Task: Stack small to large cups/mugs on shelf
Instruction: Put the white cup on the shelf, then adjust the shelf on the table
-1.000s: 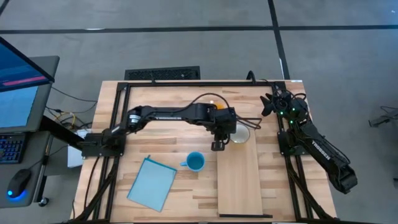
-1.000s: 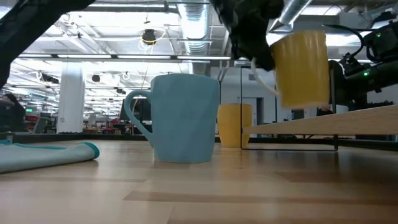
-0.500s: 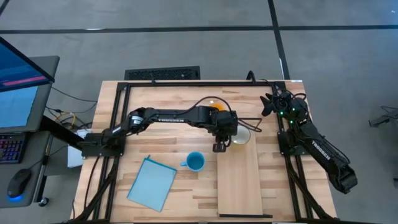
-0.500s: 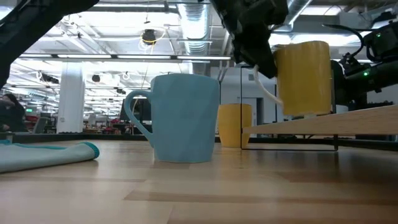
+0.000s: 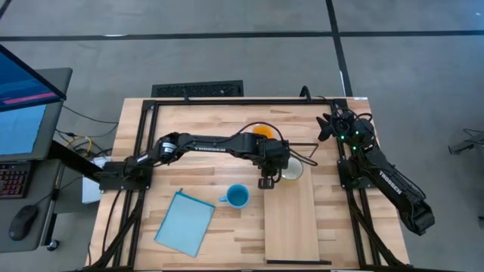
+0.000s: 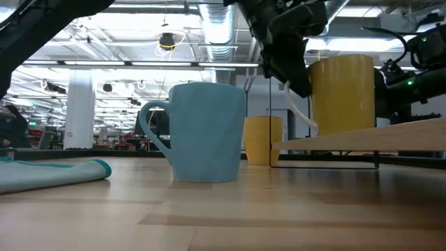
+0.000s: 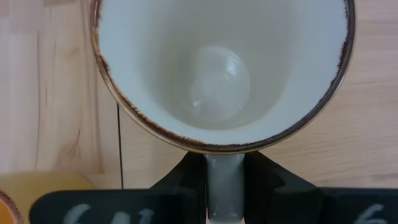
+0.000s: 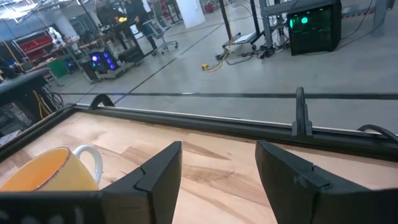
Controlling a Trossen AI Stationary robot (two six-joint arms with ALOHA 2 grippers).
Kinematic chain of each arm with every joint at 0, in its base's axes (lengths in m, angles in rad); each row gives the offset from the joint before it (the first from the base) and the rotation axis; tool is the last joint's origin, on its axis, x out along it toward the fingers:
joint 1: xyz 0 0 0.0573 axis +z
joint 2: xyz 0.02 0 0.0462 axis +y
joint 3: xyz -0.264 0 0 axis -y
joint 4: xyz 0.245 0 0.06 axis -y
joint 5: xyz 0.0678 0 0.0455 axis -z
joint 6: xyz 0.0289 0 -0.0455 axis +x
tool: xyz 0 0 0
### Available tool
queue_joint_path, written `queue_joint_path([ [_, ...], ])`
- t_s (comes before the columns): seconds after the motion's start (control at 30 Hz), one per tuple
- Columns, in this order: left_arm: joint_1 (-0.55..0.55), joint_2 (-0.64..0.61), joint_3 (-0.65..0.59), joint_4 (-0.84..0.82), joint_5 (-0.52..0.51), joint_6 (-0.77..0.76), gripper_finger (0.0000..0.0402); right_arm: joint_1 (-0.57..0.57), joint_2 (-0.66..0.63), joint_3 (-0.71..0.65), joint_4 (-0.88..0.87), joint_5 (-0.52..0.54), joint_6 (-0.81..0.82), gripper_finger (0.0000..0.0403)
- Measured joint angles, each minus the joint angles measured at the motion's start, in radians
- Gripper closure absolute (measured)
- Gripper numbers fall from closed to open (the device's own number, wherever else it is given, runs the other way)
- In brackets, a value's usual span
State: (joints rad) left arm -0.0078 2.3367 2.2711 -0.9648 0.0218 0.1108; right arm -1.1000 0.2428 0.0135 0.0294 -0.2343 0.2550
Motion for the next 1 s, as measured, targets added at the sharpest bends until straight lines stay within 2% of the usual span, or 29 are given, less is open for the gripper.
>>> queue_joint_path([
  [0.2,0.000,0.000,-0.001,-0.001,-0.009,0.000,0.0276,0.000,0.000,0.000,0.000,0.000,0.000,0.0177],
  [0.33,0.000,0.000,-0.001,0.004,-0.009,0.000,0.0245,0.000,0.000,0.000,0.000,0.000,0.000,0.0177],
  [1.0,0.001,0.000,-0.002,-0.009,0.026,-0.072,0.0234,0.000,0.000,0.000,0.000,0.000,0.000,0.0177],
])
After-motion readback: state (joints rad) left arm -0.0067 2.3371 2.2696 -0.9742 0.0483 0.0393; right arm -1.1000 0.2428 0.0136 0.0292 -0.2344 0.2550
